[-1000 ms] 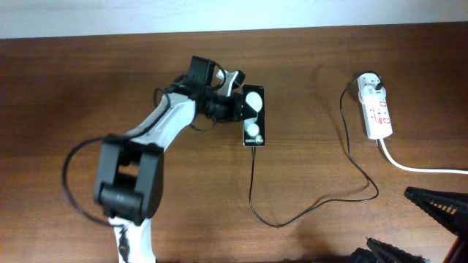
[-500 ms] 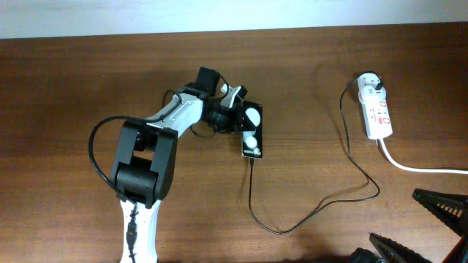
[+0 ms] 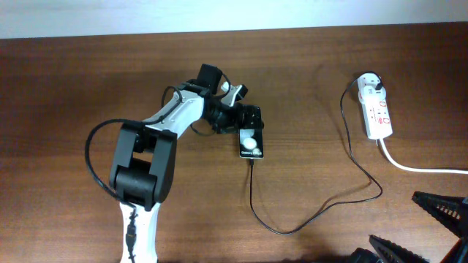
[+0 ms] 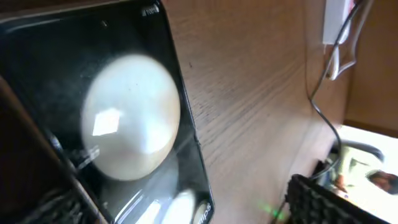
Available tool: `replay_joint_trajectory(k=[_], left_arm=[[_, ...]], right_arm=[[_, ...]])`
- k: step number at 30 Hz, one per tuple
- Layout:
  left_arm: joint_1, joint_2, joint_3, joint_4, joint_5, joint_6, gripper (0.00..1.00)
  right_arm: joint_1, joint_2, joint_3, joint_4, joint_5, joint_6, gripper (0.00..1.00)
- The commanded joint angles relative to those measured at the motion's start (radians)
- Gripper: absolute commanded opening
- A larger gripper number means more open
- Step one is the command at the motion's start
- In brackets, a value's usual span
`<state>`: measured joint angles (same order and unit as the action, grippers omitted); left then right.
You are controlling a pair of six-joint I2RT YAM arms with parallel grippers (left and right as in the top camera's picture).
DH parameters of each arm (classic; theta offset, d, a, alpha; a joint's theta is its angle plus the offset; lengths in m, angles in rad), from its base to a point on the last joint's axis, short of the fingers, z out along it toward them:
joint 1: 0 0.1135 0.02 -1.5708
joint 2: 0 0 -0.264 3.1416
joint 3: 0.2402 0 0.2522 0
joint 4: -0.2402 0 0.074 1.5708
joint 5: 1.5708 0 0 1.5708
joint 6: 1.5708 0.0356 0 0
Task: Plug charger to phone and switch on socket
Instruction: 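Lower the plugged-in phone onto the table with the left gripper, then release the phone and retract the left gripper toward the front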
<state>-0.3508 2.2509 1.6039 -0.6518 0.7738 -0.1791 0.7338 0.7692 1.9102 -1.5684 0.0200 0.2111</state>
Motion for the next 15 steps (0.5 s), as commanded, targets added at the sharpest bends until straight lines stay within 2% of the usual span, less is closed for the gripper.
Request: replay_joint_trajectory(k=[1,6,10,15], left_arm=[[0.004,0.039,-0.020,-0.021,-0.212,0.010,0.99],[0.029,0.036,-0.012,-0.084,-0.348,0.009,0.99],[0.080,-0.008,0.033,-0.204,-0.455,0.010,0.99],[0.149,-0.233,0.125,-0.399,-0.545,0.018,0.99]], right_arm=[[-0.004,0.005,-0.003,-0.002,0.015,0.007,0.99],[-0.004,0.005,-0.003,-0.033,0.015,0.006,0.99],[-0.004,0.005,-0.003,-0.042,0.019,0.006,0.99],[-0.004,0.006,-0.003,-0.043,0.246,0.006,0.99]])
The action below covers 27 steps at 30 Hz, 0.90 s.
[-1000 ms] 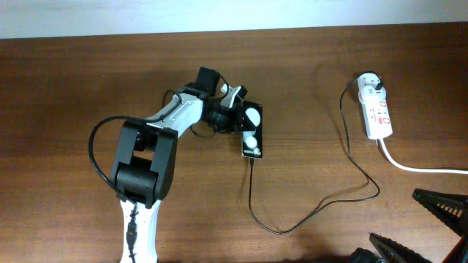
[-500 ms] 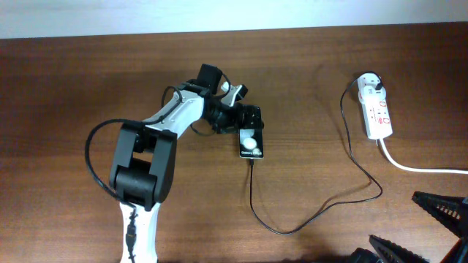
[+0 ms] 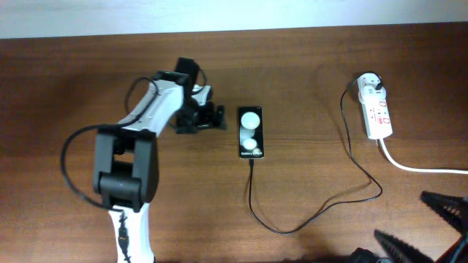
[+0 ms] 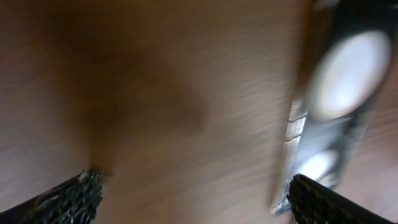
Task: Plug charger to phone and switch on socket
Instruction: 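Release the phone and retract the left gripper toward the front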
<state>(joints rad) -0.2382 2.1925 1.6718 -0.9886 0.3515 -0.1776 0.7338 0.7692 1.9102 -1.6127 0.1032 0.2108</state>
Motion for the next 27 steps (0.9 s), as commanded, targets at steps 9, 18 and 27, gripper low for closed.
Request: replay_joint_trajectory(k=[9,18,27], left_arm=[[0.063,-0.789,0.065,-0.229,-0.222,0.016,0.99],[0.063,-1.273,0.065,-0.248,-0.222,0.016,0.99],[0.063,-1.647,0.064,-0.346,-0.221,0.015,0.99]], right_arm=[[-0.004,0.006,-0.003,0.008,0.201,0.007,0.99],[-0.004,0.006,-0.003,0.024,0.200,0.007,0.99],[-0.004,0.006,-0.091,0.148,0.197,0.008,0.99]])
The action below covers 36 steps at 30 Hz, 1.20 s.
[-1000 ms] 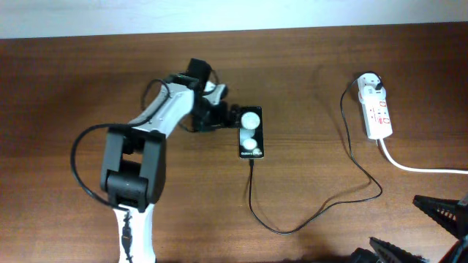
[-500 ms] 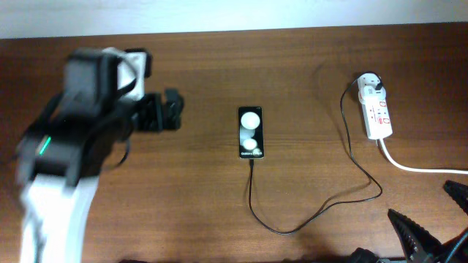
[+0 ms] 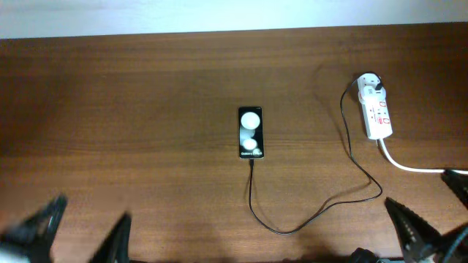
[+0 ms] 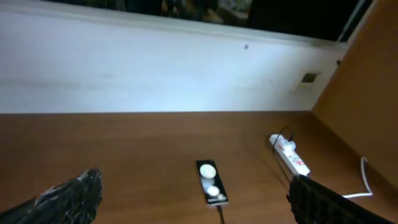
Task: Plug charger to phone and switch on socket
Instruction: 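Release the phone and retract the left gripper toward the front, then move the right gripper over the power strip's switch beside the charger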
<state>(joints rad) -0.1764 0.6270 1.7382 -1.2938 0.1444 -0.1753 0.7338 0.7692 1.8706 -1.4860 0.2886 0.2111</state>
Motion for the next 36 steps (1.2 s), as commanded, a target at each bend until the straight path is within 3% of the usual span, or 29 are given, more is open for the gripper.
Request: replay_joint_trajectory(k=[1,4,7,14,17,19,22,27,32,36], left_arm=[[0.001,-0.131,-0.002,-0.084,-0.014,0.013,0.99],[0.001,-0.232,-0.002,-0.220,-0.014,0.013,0.99],[0.001,-0.327,-0.007,-0.384,-0.012,0.013,0.99],[0.033,-0.436,-0.002,-0.394,-0.011,0.013,0.99],[0.053,-0.459,-0.002,-0.394,-0.011,0.013,0.99],[0.053,-0.468,-0.002,-0.394,-0.011,0.013,0.99],[0.053,-0.468,-0.002,-0.394,-0.011,0.013,0.99],[0.053,-0.508,-0.003,-0.394,-0.011,0.013,0.99],[0.053,-0.583,-0.003,-0.394,-0.011,0.013,0.99],[0.053,-0.619,0.014,-0.392,-0.011,0.013,0.99]], right_arm=[[-0.004,0.006,-0.082,0.040,0.011,0.007,0.99],[-0.004,0.007,-0.177,0.115,0.011,0.023,0.99],[-0.004,0.008,-0.270,0.221,0.011,0.216,0.99],[-0.004,0.096,-0.448,0.342,0.082,0.222,1.00],[-0.017,0.203,-0.446,0.338,0.087,0.261,0.61],[-0.047,0.267,-0.446,0.336,0.086,0.304,0.41],[-0.135,0.348,-0.443,0.308,0.066,0.397,0.20],[-0.373,0.414,-0.440,0.278,-0.061,0.396,0.04],[-0.609,0.445,-0.412,0.270,-0.090,0.388,0.04],[-0.794,0.554,-0.315,0.244,-0.228,0.341,0.04]])
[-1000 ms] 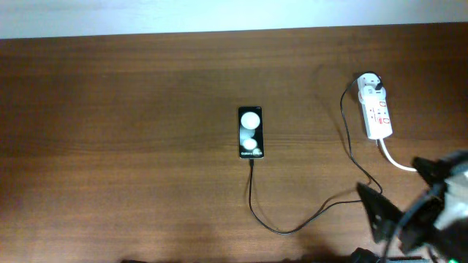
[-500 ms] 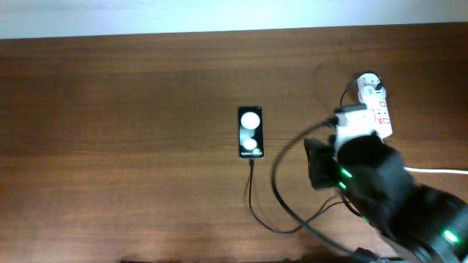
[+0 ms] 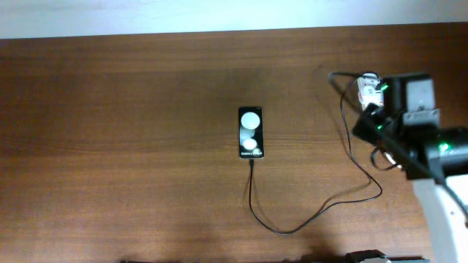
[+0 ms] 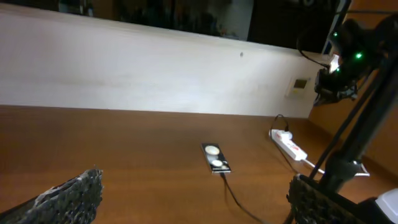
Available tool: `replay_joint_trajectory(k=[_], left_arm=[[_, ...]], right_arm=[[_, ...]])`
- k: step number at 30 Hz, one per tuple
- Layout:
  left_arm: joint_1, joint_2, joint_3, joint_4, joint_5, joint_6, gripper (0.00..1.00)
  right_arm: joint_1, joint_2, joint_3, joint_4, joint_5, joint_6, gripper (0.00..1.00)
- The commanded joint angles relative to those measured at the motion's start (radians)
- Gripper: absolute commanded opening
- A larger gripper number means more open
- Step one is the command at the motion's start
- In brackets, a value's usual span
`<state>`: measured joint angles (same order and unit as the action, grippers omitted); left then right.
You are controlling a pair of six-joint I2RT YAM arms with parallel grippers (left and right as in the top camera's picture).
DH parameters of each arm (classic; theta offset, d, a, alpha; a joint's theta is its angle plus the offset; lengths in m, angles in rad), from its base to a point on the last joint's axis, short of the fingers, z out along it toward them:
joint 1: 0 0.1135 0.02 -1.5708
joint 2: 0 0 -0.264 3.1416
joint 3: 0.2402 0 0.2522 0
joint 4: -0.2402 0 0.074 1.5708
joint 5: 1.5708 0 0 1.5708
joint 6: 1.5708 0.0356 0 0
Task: Plug charger to phone and switch on socket
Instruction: 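Move the right gripper over the power strip's switch beside the charger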
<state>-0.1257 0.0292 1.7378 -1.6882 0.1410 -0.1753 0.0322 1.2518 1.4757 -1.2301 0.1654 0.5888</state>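
A black phone (image 3: 250, 132) lies face up mid-table, with a thin black charger cable (image 3: 281, 231) plugged into its near end. The cable loops right and up to the white socket strip (image 3: 364, 88). My right arm (image 3: 413, 135) covers most of that strip, and my right gripper (image 3: 371, 109) is over it; its jaws do not show. In the left wrist view the phone (image 4: 216, 158) and the strip (image 4: 291, 144) lie far ahead. My left gripper (image 4: 193, 202) is open and holds nothing, well back from both.
A pale wall (image 4: 155, 68) runs along the table's far edge. My right arm's upright links (image 4: 351, 134) stand at the right of the left wrist view. Bare wood table (image 3: 110, 146) lies left of the phone.
My right arm, whose open fingers showed at the bottom right corner, now reaches over the socket strip. My left gripper's fingers have left the overhead view and stay wide open.
My left gripper was at the phone's top end with the cable plugged in. Then it stood open just left of the phone. Then it was drawn back to the near left corner. Now the right arm is over the socket strip.
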Motion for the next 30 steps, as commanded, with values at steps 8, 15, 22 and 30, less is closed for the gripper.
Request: replay_joint_trajectory(k=[8,15,22,30], left_arm=[[0.002,-0.021,0.022,0.001,-0.008,0.013,0.99],[0.002,-0.021,0.022,0.001,-0.008,0.013,0.99],[0.002,-0.021,0.022,0.001,-0.008,0.013,0.99],[0.002,-0.021,0.022,0.001,-0.007,0.013,0.99]], right_arm=[[-0.306,0.479,0.470,-0.143,-0.164,-0.054,0.04],[-0.387,0.786,0.561,-0.108,-0.200,-0.053,0.04],[-0.394,0.966,0.561,-0.027,-0.207,-0.061,0.04],[-0.394,1.050,0.561,0.057,-0.207,-0.060,0.04]])
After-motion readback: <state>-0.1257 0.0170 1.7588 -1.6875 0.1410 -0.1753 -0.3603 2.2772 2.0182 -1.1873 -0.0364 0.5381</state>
